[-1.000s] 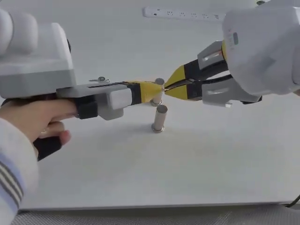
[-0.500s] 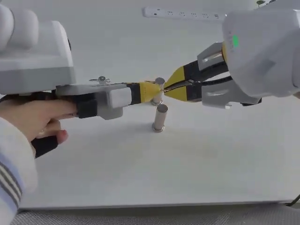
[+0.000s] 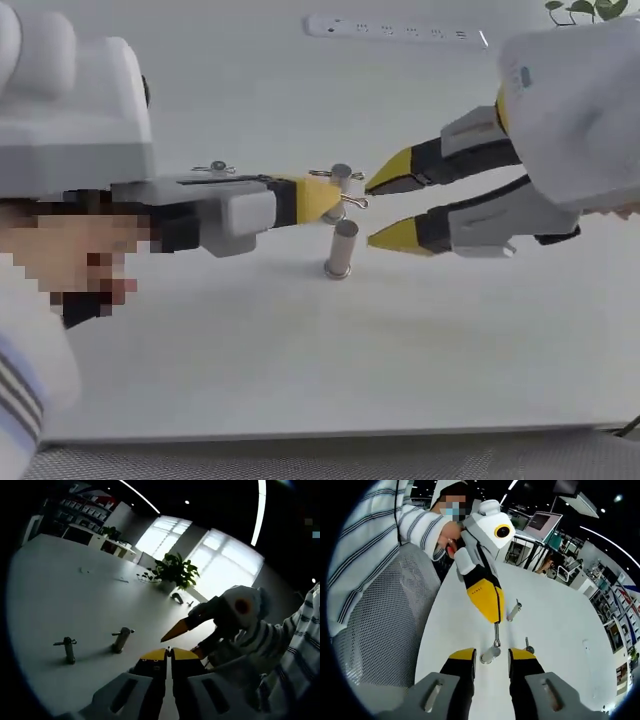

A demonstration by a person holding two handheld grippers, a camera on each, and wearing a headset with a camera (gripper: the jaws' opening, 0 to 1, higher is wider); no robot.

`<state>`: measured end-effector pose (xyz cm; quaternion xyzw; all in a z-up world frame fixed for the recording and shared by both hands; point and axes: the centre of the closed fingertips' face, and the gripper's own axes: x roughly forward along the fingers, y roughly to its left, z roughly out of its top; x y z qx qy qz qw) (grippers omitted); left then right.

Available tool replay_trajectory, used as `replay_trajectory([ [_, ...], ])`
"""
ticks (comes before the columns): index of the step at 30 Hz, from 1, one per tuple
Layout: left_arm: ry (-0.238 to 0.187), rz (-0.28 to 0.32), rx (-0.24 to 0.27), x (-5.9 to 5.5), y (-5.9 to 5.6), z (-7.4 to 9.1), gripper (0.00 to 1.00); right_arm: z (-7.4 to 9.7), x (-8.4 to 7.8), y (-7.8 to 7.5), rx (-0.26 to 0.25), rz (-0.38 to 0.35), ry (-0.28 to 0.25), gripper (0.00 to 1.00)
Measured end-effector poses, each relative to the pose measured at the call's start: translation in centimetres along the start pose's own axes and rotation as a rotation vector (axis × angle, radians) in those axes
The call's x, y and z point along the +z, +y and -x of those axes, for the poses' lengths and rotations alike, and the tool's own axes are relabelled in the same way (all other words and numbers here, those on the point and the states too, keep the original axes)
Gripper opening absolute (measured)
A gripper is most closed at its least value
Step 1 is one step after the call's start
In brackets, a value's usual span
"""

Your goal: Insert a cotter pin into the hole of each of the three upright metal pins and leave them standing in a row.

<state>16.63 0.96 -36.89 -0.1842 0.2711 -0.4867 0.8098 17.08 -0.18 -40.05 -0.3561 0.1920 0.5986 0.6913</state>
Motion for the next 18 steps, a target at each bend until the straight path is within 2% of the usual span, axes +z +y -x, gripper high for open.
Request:
replay_trajectory([
  [2,0.012,-0.003,-0.019,-0.1,-0.1,0.0,0.0,-0.1,0.1,0.4,0.023,-0.08,-0.025,0.22],
  [4,0.02,-0.027,-0.02,-0.2,0.1,0.1,0.0,-0.2,0.1,0.5,0.028,-0.136,-0.039,0.15],
  [6,0.03,-0.046,-0.026,-0.3,0.3,0.2,0.0,-0.2,0.1,0.8,0.05,-0.176,-0.06,0.13],
  [9,0.038,-0.043,-0.034,-0.5,0.3,0.3,0.0,-0.3,0.2,1.1,0.071,-0.221,-0.09,0.13],
  [10,0.039,-0.047,-0.037,-0.5,0.3,0.3,0.0,-0.4,0.6,1.6,0.087,-0.243,-0.101,0.13],
  [14,0.039,-0.102,-0.06,-0.5,0.0,0.4,0.0,-0.6,0.8,2.4,0.112,-0.29,-0.132,0.06],
  [18,0.035,-0.139,-0.09,-0.3,-0.7,0.6,0.0,-0.7,1.0,2.9,0.134,-0.401,-0.17,0.01],
])
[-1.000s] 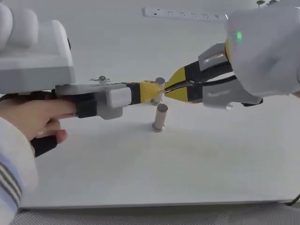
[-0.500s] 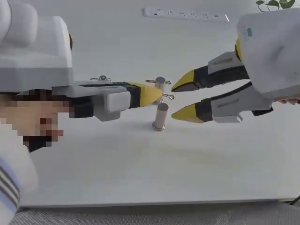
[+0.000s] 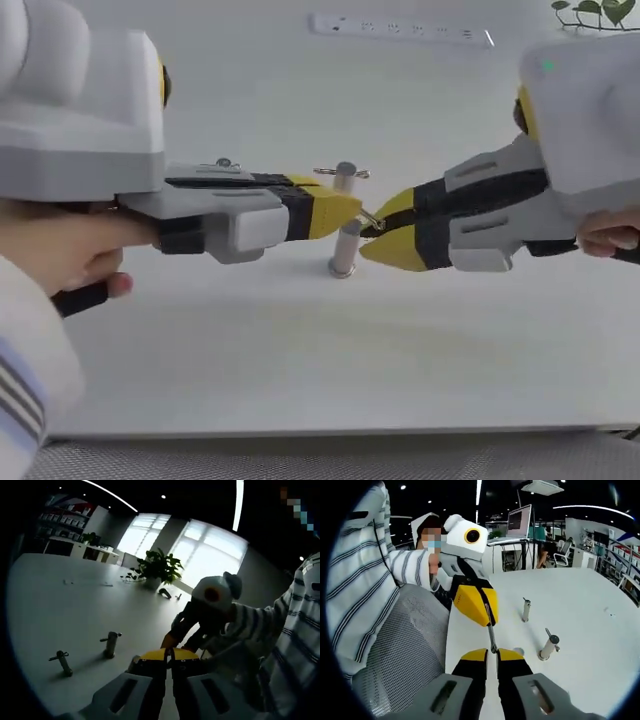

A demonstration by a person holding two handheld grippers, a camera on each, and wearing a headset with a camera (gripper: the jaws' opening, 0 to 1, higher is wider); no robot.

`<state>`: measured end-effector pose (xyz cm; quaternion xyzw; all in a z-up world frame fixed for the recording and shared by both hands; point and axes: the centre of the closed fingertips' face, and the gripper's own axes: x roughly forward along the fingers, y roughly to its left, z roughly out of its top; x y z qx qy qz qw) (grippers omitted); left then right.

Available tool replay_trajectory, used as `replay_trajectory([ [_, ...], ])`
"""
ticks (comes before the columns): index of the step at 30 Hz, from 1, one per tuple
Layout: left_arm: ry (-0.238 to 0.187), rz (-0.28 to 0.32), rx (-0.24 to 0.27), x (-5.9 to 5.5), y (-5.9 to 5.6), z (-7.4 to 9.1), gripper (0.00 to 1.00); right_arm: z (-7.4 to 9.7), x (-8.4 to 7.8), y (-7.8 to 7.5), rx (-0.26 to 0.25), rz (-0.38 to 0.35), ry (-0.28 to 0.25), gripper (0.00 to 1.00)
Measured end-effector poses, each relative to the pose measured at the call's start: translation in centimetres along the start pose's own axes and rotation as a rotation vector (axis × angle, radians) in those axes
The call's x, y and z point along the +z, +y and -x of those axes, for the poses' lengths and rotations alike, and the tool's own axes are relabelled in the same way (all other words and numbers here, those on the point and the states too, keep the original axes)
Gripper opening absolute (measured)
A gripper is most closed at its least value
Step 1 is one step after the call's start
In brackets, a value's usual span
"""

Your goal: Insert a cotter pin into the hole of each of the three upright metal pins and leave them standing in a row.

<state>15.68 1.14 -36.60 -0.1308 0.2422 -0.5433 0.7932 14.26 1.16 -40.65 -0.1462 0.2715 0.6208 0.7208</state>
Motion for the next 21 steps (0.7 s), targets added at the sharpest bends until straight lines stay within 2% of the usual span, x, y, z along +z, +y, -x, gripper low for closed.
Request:
replay_trajectory([
  [7,0.034,-0.051,-0.018,-0.5,-0.5,0.0,0.0,0.3,0.7,0.5,0.021,-0.032,-0.068,0.0],
  [9,0.036,-0.061,-0.021,-0.5,-0.6,0.0,0.0,0.5,0.7,0.6,0.026,-0.031,-0.065,0.0],
  [13,0.067,-0.102,-0.037,-1.1,-0.9,-0.1,0.0,0.5,0.1,0.8,0.045,-0.038,-0.036,0.0],
  [17,0.111,-0.181,-0.046,-1.9,-1.0,0.0,0.0,0.5,-0.2,0.8,0.05,-0.031,-0.021,0.0],
  [19,0.118,-0.238,-0.05,-2.0,-1.1,0.0,0.0,0.6,-0.2,0.8,0.046,-0.026,-0.025,0.0],
  [21,0.118,-0.256,-0.053,-2.1,-1.1,0.1,0.0,0.9,0.0,0.8,0.041,-0.02,-0.035,0.0],
])
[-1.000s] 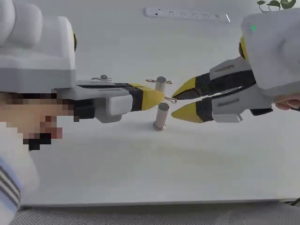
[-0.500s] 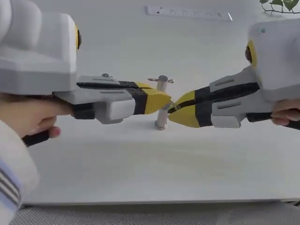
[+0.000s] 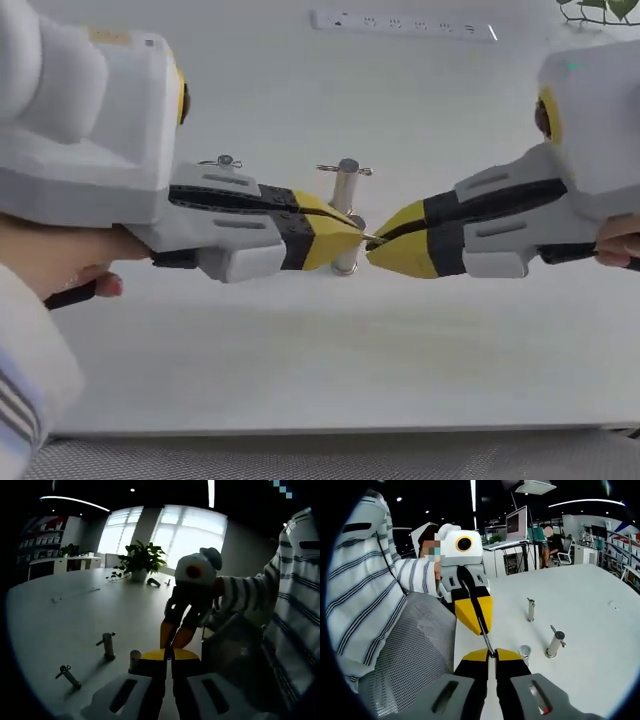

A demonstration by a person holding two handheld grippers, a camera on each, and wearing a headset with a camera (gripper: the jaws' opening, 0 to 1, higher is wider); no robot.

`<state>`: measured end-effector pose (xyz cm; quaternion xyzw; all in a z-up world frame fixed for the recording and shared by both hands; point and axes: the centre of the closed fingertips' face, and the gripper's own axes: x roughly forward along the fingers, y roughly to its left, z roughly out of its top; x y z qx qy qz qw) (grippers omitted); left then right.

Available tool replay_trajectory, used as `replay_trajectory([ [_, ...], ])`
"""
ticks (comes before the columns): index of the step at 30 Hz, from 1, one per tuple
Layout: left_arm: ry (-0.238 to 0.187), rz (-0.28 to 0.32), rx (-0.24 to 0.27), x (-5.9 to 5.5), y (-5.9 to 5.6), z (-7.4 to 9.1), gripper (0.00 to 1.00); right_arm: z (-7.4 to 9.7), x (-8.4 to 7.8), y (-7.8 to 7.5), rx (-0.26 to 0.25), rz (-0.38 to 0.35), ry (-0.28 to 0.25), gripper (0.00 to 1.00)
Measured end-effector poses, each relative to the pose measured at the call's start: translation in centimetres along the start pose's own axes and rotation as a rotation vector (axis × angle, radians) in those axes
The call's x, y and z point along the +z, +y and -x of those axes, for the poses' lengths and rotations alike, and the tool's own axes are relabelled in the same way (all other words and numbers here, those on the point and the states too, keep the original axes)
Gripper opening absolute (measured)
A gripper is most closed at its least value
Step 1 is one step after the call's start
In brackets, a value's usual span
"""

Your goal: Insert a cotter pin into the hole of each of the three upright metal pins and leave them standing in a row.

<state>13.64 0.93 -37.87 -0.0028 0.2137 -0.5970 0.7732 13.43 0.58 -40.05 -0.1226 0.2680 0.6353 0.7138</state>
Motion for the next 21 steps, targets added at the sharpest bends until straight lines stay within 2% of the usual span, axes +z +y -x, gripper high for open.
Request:
replay_trajectory([
  [2,0.013,-0.014,0.003,-0.3,0.1,0.0,0.0,0.1,0.2,-0.1,-0.013,0.029,-0.006,0.0],
  [5,0.027,-0.047,-0.002,-0.6,0.2,-0.2,0.0,0.2,0.2,0.0,-0.017,0.066,0.015,0.0],
  [8,0.046,-0.064,-0.001,-0.9,0.3,-0.4,0.0,0.2,0.3,0.0,-0.021,0.081,0.018,0.0],
  [15,0.054,-0.085,0.017,-0.9,0.5,-0.8,0.01,0.4,0.0,0.0,-0.016,0.121,0.038,0.0],
  [18,0.077,-0.136,0.021,-1.2,0.8,-0.8,0.01,0.5,-0.1,-0.1,-0.022,0.135,0.047,0.0],
  [21,0.083,-0.149,0.035,-1.0,0.8,-1.2,0.03,0.6,-0.3,-0.3,-0.039,0.14,0.055,0.0],
])
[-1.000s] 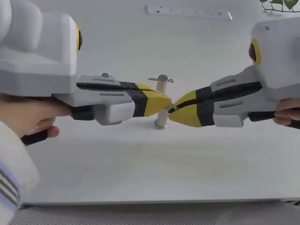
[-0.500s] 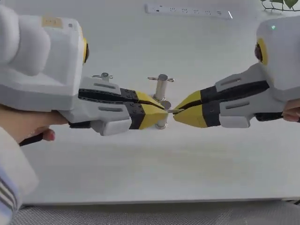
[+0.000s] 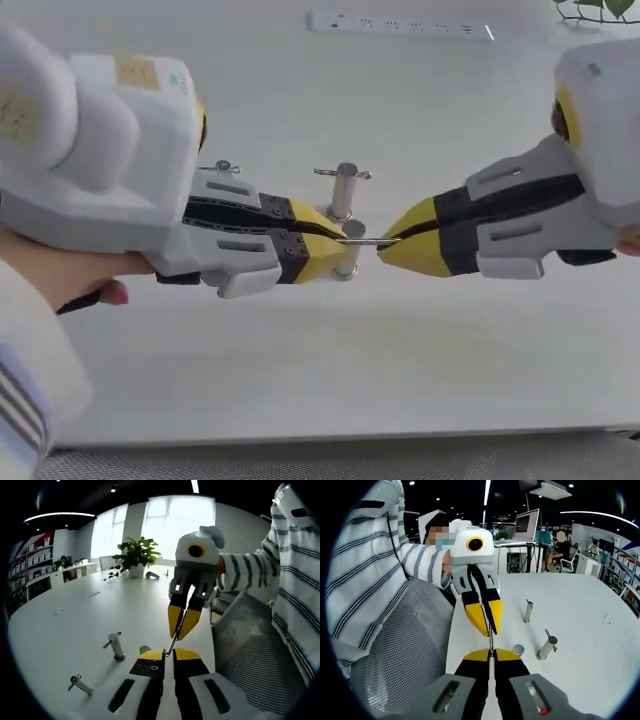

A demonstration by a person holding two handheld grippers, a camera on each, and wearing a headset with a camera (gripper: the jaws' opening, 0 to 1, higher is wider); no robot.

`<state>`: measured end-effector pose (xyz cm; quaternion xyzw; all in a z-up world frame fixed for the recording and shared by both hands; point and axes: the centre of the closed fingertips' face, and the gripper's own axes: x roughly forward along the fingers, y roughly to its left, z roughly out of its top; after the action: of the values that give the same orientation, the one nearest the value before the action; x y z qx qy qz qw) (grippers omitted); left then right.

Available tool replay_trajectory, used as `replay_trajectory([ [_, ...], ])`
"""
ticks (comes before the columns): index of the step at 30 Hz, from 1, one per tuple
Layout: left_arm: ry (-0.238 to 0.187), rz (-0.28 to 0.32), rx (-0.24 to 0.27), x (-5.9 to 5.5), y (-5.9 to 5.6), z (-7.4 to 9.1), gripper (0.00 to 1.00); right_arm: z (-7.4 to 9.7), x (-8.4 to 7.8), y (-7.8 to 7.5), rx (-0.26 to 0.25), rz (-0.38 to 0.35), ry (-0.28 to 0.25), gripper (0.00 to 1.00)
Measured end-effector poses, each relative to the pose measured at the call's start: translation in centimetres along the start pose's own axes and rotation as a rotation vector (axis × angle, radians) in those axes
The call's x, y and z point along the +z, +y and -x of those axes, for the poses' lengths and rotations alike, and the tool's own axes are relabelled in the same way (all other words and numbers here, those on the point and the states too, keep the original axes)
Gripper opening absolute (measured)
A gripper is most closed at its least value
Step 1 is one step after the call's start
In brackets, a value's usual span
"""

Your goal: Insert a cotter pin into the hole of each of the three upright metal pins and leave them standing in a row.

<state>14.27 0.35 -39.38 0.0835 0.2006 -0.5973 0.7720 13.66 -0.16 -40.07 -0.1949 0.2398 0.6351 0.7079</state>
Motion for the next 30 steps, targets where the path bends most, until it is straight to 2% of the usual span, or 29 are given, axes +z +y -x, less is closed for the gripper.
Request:
replay_trajectory([
  [4,0.012,-0.003,0.019,0.0,0.3,-0.3,0.17,0.3,-0.6,-0.6,-0.021,0.001,0.016,0.0],
  [7,0.028,-0.007,0.024,-0.1,0.5,-0.6,0.16,0.7,-1.1,-1.1,-0.043,0.001,0.025,0.0],
  [9,0.039,-0.009,0.027,-0.4,1.0,-0.7,0.17,1.0,-1.5,-1.6,-0.058,-0.003,0.032,0.0],
  [14,0.07,-0.021,0.043,-0.7,1.9,-1.2,0.23,1.5,-3.0,-2.7,-0.098,-0.012,0.07,0.0],
  [20,0.108,-0.049,0.044,-1.0,3.0,-2.1,0.22,1.3,-4.2,-3.5,-0.114,-0.013,0.096,0.0],
  [23,0.126,-0.061,0.043,-1.0,3.1,-2.5,0.22,1.1,-4.5,-3.7,-0.116,-0.008,0.104,0.0],
  [27,0.146,-0.07,0.036,-1.6,4.0,-2.6,0.19,0.7,-4.7,-4.0,-0.117,0.003,0.113,0.0],
  [30,0.156,-0.071,0.027,-2.0,4.2,-2.7,0.17,0.5,-4.9,-4.1,-0.112,0.006,0.119,0.0],
])
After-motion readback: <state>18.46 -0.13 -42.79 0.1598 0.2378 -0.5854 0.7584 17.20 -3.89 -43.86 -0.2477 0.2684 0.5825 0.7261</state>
